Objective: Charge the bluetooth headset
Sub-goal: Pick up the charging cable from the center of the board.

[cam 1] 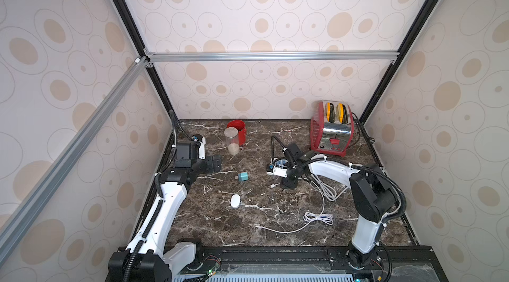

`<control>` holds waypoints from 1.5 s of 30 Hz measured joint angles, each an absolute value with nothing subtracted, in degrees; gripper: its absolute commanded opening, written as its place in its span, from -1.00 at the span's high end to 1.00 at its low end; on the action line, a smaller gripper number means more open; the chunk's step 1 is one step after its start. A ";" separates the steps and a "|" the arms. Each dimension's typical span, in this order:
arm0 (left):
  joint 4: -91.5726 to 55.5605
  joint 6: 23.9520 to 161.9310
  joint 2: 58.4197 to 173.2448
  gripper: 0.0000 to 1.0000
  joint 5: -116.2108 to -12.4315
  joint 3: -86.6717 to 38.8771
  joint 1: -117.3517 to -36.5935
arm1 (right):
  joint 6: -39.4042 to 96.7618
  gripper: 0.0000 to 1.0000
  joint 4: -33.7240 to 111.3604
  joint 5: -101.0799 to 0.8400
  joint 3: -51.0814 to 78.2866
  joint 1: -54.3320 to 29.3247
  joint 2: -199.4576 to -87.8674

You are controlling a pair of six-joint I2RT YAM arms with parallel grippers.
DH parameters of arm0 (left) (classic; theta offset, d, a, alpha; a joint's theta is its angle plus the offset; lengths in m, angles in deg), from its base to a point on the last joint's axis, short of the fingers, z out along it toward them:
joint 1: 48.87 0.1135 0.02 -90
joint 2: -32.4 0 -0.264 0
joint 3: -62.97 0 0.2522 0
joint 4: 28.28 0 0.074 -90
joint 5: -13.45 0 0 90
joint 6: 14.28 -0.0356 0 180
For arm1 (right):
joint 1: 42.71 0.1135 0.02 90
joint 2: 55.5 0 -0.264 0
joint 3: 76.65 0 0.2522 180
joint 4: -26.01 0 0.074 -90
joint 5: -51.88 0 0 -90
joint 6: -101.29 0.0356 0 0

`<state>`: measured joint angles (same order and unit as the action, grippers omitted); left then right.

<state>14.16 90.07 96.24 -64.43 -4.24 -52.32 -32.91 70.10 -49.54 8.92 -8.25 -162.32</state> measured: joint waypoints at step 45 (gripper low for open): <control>4.31 95.88 119.93 -0.91 -34.12 -10.01 -68.67 | -31.49 1.00 50.82 -63.64 -5.98 -12.62 -143.72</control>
